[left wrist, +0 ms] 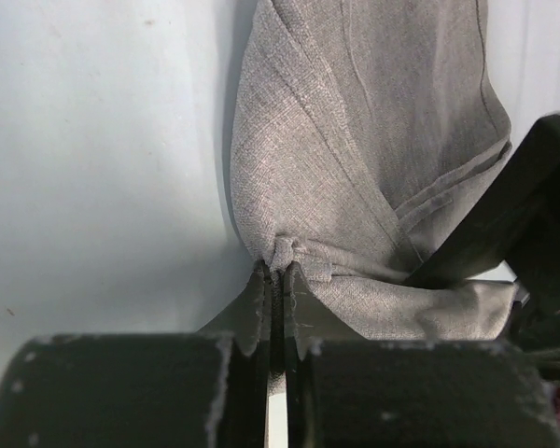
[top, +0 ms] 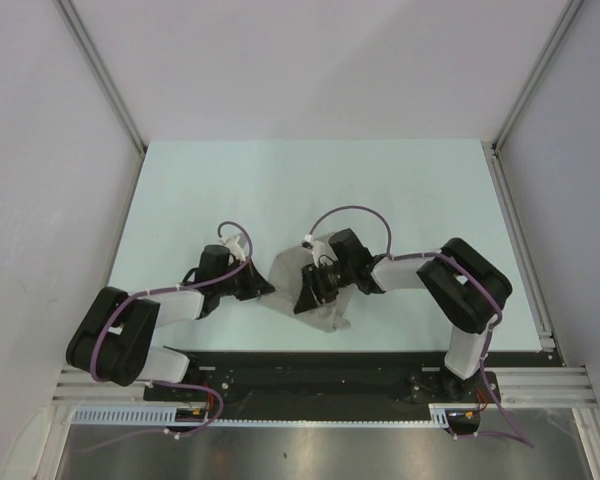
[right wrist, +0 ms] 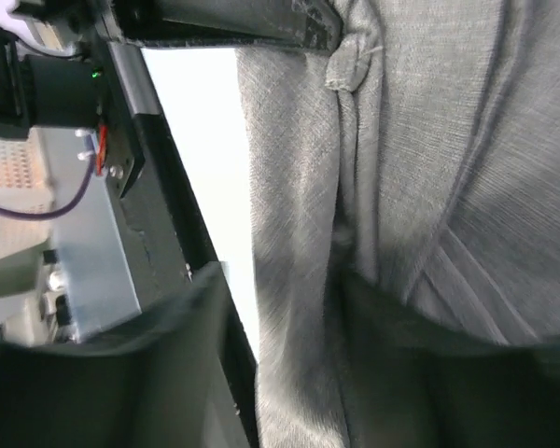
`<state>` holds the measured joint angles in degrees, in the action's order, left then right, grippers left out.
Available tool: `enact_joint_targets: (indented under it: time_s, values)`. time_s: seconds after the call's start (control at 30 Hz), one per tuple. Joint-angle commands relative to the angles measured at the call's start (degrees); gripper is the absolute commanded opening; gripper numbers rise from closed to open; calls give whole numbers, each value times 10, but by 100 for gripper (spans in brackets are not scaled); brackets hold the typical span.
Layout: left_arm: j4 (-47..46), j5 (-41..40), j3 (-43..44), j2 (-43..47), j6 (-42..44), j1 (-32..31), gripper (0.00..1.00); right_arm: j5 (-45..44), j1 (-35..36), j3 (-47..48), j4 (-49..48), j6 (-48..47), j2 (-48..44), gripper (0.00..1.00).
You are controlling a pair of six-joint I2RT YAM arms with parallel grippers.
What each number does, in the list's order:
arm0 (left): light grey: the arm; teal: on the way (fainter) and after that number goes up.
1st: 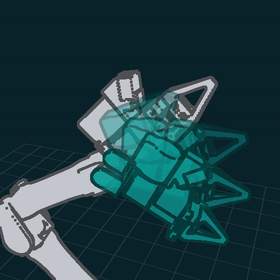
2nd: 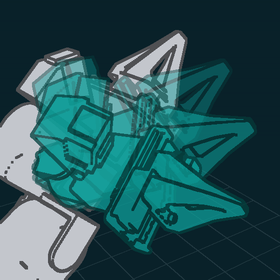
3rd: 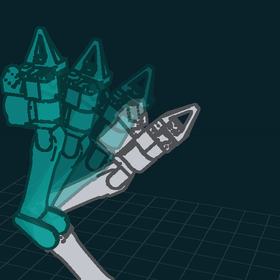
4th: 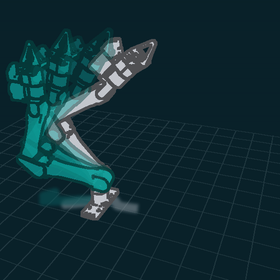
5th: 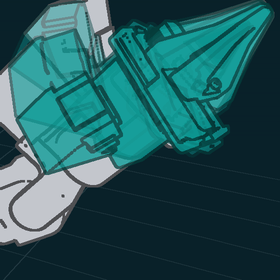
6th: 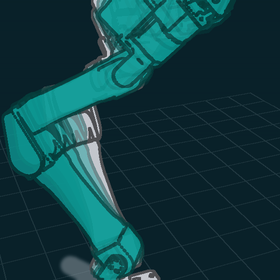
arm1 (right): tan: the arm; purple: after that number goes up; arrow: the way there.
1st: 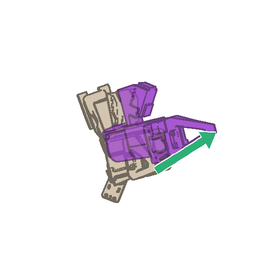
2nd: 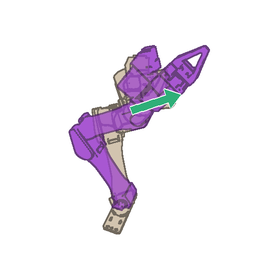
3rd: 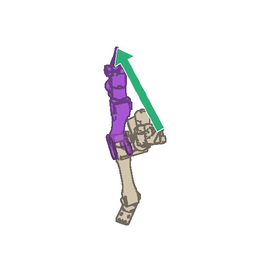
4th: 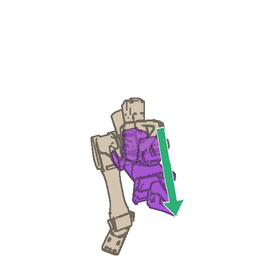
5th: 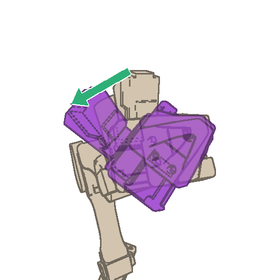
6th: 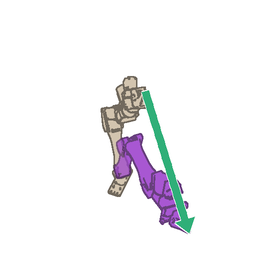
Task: Fold the napkin, place the utensils inside, and roll it up
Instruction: Roll the napkin with the utensil
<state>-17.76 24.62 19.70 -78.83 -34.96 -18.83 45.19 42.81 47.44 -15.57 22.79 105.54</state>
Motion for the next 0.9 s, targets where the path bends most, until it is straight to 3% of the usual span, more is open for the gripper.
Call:
enact_joint_targets:
  time_s: [0.0, 0.03, 0.17, 0.3, 0.4, 0.73, 0.87]
  values:
    - [31, -9, 27, -13, 7, 2, 0, -95, 5, 54, 190, -77, -76, 64]
    - [36, -11, 30, -17, 7, 2, 0, -114, 17, 71, 205, -85, -91, 69]
    - [42, -15, 38, -22, 9, 2, 0, -250, 77, 102, 249, -127, -103, 72]
    - [43, -15, 39, -25, 10, 2, 0, -460, 147, 100, 220, -154, -100, 73]
    - [45, -15, 39, -27, 9, 2, 0, -538, 185, 79, 174, -173, -107, 74]
    - [50, -18, 42, -21, 11, 2, 0, -517, 203, 62, 162, -184, -89, 73]
    - [49, -19, 42, -23, 11, 2, 0, -578, 229, 52, 140, -187, -104, 73]
